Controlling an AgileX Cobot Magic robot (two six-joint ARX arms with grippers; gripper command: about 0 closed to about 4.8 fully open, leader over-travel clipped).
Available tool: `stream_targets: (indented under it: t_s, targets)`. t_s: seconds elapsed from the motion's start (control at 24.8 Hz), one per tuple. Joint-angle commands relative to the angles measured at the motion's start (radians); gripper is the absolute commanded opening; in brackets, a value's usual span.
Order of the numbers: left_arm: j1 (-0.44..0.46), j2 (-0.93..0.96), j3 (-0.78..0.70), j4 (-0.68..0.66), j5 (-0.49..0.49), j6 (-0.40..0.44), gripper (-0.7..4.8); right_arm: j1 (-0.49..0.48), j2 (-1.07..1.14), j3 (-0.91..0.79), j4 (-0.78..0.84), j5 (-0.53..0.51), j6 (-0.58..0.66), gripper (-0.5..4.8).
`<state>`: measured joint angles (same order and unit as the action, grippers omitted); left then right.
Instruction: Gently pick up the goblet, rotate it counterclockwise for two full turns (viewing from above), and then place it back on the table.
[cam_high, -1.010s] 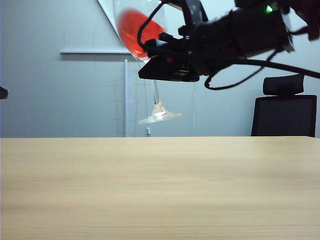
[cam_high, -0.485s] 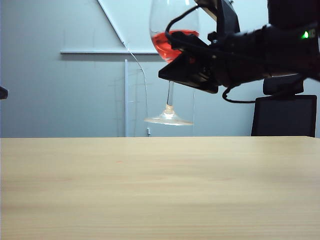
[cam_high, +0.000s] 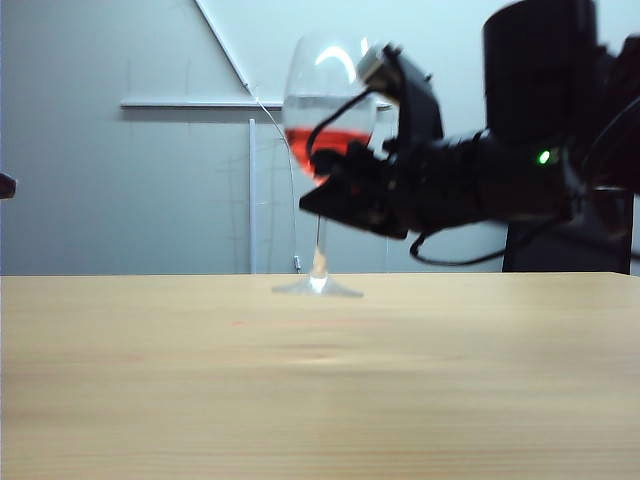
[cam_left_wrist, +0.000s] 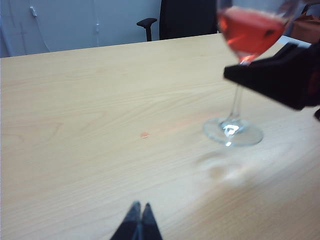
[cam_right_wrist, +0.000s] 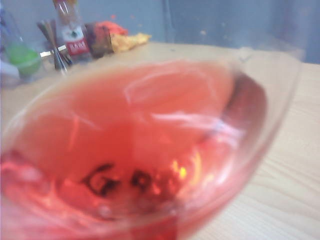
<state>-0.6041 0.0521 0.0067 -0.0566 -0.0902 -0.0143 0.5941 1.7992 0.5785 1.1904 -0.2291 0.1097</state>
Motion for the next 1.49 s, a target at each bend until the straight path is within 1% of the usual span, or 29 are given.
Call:
stream_targets:
  t_s: [0.04,0.16,0.4,0.85,0.97,1.05,1.09,1.13,1.21,1.29,1.37,1.41,1.49]
  targets:
    - [-0.001,0.0,0.002,0.01,0.0,0.006,-0.05,0.0,0.05,0.046,0.084,-0.01,-0.023,-0.05]
    - [-0.001,0.0,0.002,0.01,0.0,0.006,-0.05,0.0,0.118,0.073,0.137,-0.017,-0.032,-0.05]
    - [-0.001,0.0,0.002,0.01,0.0,0.006,-0.05,0.001,0.19,0.11,0.153,-0.013,-0.04,-0.05]
    - [-0.001,-0.011,0.002,0.009,0.0,0.006,-0.05,0.001,0.21,0.121,0.155,-0.013,-0.04,-0.02]
    - [0.0,-0.025,0.002,0.009,0.0,0.006,-0.05,0.001,0.21,0.121,0.138,-0.013,-0.04,0.25]
    - [0.0,-0.035,0.002,0.009,0.0,0.006,-0.05,0.001,0.21,0.12,0.124,-0.013,-0.04,0.32]
    - [0.0,-0.035,0.002,0.009,0.0,0.006,-0.05,0.001,0.21,0.12,0.123,-0.013,-0.04,0.46]
    - [0.0,-0.035,0.002,0.009,0.0,0.006,-0.05,0.001,0.21,0.12,0.123,-0.013,-0.04,0.79]
    - [0.0,-0.035,0.002,0.009,0.0,0.006,-0.05,0.001,0.21,0.12,0.123,-0.013,-0.04,1.21]
    - [0.0,-0.035,0.002,0.009,0.0,0.006,-0.05,0.001,0.209,0.117,0.123,-0.013,-0.04,1.23]
    - [0.0,-0.035,0.002,0.009,0.0,0.006,-0.05,0.001,0.209,0.115,0.122,-0.014,-0.039,1.77]
    - [0.0,-0.035,0.002,0.009,0.0,0.006,-0.05,0.001,0.209,0.113,0.122,-0.018,-0.039,1.91]
    - [0.0,-0.035,0.002,0.009,0.0,0.006,-0.05,0.001,0.208,0.108,0.122,-0.017,-0.039,1.92]
